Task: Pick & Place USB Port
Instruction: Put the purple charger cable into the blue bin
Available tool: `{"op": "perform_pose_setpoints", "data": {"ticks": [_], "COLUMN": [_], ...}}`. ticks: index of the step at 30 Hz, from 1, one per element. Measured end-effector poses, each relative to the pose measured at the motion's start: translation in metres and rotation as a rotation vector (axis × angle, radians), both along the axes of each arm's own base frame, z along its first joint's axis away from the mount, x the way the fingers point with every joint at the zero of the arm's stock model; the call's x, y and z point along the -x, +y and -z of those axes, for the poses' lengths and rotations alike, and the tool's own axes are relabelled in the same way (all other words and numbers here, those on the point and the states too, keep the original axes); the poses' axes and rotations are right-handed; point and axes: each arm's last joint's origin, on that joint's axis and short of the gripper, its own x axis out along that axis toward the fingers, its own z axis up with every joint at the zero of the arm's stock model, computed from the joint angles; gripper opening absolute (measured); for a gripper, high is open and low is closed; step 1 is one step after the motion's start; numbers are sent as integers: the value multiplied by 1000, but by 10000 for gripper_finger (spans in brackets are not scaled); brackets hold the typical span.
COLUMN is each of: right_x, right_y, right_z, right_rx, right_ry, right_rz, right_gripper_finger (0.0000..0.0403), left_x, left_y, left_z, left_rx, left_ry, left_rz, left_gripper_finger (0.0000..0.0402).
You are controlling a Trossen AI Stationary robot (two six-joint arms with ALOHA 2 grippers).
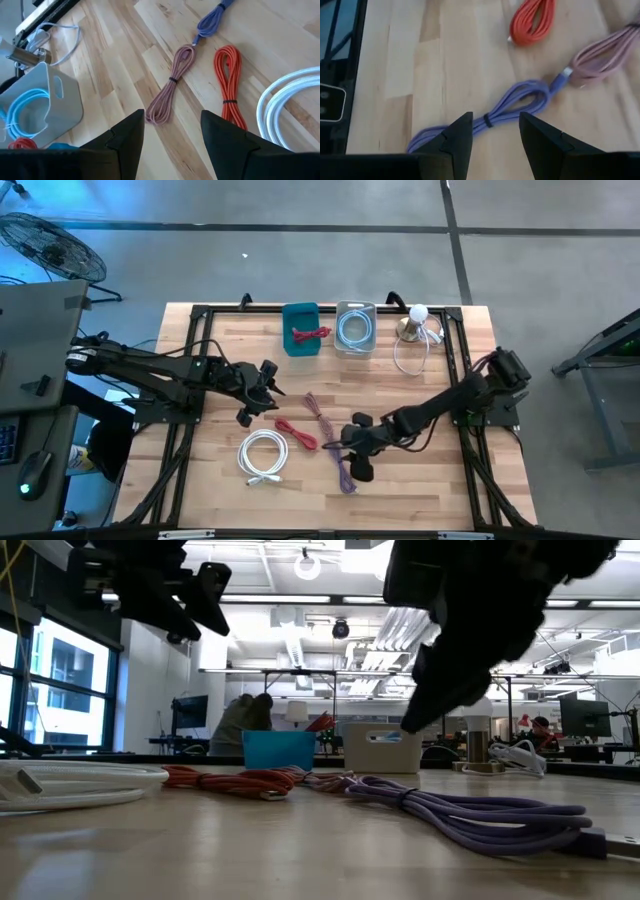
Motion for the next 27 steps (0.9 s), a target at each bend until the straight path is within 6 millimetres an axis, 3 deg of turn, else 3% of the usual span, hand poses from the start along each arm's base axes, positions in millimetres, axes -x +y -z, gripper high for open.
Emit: {"op": "perform_pose_setpoints", "data": {"ticks": [7,16,27], "right_x": [-4,-2,-9], "right_y": [12,8,11], "right_z": [13,19,37], "right_rx": [-22,56,-1], "right_ry": [-11,16,24], "right_rz": [-26,36,102], "right_gripper_finger": [153,153,153], "left_x": [0,-2,-2], "left_y": [0,0,0], "left_z": [0,-3,-3], "left_rx": [12,24,25], "left_ry": [-5,-33,-39], "left_rz": [-9,-17,-18], "left_gripper_finger": [190,190,190]}}
